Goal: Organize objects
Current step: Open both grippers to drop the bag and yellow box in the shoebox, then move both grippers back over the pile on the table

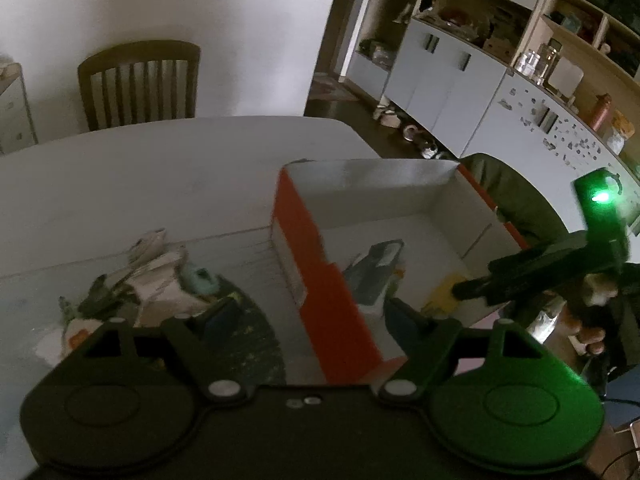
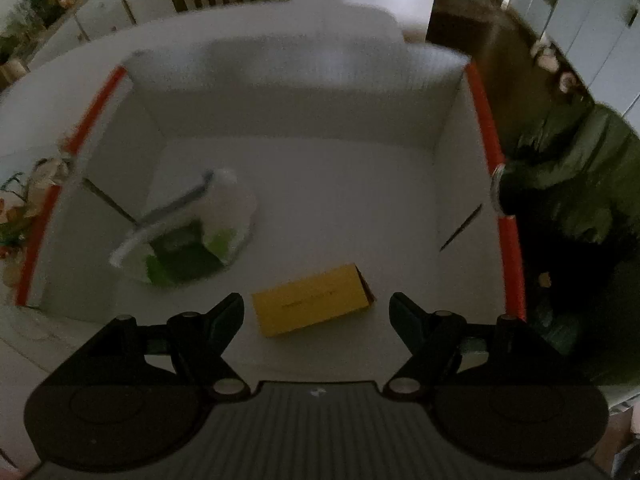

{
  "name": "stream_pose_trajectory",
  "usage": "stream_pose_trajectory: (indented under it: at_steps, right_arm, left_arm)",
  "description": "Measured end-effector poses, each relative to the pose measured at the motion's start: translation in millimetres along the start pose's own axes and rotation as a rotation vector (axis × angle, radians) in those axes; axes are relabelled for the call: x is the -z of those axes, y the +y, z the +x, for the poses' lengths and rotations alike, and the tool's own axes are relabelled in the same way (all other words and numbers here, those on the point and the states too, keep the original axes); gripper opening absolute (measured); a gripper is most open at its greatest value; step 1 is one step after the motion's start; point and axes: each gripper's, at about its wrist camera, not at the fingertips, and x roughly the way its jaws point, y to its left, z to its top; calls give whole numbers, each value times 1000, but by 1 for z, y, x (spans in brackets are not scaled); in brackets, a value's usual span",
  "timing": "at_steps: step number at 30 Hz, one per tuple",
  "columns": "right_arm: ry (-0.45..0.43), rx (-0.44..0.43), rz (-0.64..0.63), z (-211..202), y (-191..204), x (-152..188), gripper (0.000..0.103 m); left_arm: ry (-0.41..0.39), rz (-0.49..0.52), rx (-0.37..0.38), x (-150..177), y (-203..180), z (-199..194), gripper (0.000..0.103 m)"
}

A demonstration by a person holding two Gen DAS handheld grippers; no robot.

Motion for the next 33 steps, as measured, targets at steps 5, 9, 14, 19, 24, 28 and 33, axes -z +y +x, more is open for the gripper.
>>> stream_pose_trajectory:
  at_steps: [5, 9, 14, 19, 24, 28, 33]
  right_arm:
    - [-106, -10, 34, -34, 22, 11, 80]
    - [-189, -54, 67, -56, 43, 12, 80]
    - [-303, -54, 75, -83, 72, 12, 80]
    - [-346, -78, 87, -91, 96, 5, 86]
    - [-363, -119, 52, -96, 129, 13, 86]
    - [-370, -120, -4, -96, 158, 19, 86]
    - [-382, -124, -7, -91, 181, 23, 86]
  left_arm:
    - [-18, 13, -21, 9, 17, -18, 80]
    - [-27, 7, -34, 16, 32, -30, 80]
    - [-45, 11, -51, 23, 48, -44, 80]
    - [-55, 3, -73, 33, 68, -56, 84]
    - [-55, 10, -84, 43, 88, -64, 91]
    - [-62, -5, -93, 48, 104, -70, 101]
    - [-67, -9, -100, 53, 122, -72, 102]
